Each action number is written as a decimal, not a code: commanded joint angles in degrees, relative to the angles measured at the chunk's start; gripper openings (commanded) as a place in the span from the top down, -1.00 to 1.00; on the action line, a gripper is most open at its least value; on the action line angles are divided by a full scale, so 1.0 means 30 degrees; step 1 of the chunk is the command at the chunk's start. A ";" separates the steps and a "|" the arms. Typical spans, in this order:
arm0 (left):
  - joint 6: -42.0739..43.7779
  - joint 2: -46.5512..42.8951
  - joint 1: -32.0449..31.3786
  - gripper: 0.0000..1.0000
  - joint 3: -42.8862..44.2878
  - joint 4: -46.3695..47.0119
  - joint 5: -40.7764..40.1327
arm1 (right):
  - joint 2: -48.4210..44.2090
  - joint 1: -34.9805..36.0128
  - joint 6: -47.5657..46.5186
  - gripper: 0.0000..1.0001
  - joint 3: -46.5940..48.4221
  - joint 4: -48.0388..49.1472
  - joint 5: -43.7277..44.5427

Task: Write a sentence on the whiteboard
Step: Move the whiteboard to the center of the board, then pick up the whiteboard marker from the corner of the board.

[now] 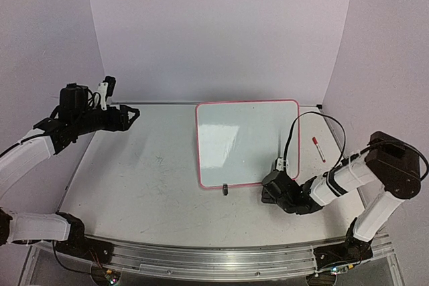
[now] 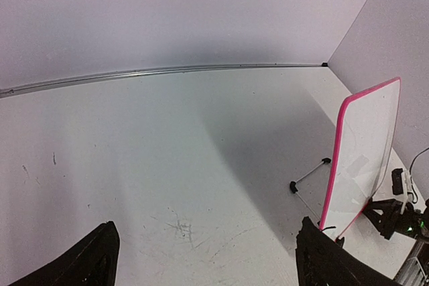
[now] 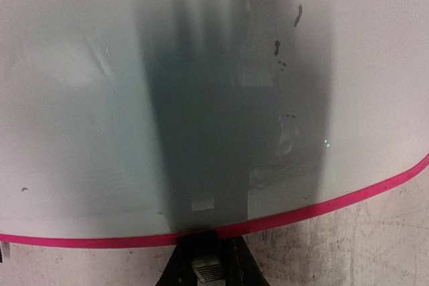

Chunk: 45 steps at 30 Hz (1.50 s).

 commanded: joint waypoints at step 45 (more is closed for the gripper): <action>-1.0099 0.0199 -0.0023 -0.85 -0.1971 -0.1293 0.3047 | -0.0609 -1.8693 -0.8818 -0.96 1.0112 -0.5859 -1.1007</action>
